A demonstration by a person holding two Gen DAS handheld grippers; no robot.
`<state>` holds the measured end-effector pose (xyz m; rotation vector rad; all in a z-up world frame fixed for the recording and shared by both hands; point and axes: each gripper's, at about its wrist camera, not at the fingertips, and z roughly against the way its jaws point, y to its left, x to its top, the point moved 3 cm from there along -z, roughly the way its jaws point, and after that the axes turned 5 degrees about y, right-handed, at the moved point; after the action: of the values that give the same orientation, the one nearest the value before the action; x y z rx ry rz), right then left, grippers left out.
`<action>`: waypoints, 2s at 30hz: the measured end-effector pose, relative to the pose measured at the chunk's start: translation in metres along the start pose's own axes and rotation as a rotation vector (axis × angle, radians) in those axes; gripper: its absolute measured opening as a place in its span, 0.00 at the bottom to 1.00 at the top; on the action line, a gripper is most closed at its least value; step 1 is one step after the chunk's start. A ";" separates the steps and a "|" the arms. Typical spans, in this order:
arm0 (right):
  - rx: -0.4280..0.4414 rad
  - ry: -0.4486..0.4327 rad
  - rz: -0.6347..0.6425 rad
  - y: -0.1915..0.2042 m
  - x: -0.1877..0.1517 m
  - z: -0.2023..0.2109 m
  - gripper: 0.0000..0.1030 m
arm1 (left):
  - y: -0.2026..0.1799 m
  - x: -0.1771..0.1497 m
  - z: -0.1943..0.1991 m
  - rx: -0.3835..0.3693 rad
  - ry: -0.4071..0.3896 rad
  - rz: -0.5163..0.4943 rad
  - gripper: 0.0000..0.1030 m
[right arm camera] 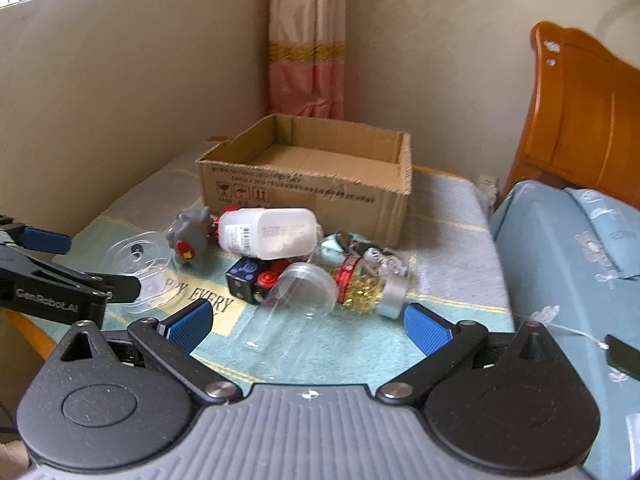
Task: Organize rigid objects
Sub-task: 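Grasp the clear square container with the left tool while the right tool grasps the clear jar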
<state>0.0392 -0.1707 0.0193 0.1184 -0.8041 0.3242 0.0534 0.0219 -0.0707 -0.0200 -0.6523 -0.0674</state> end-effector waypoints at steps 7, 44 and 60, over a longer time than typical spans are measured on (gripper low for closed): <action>0.086 0.035 0.083 0.004 -0.004 -0.023 1.00 | 0.013 -0.004 -0.020 0.008 0.040 0.013 0.99; 0.252 0.283 0.347 0.023 -0.013 -0.055 1.00 | 0.019 -0.014 -0.053 -0.022 0.086 -0.023 0.99; 0.152 0.304 0.263 0.019 -0.024 -0.085 1.00 | 0.026 -0.016 -0.061 -0.122 -0.039 -0.133 1.00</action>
<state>0.0759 -0.1388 -0.0572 0.1022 -0.4920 0.6366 0.0793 0.0467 -0.1284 -0.0963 -0.6878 -0.2355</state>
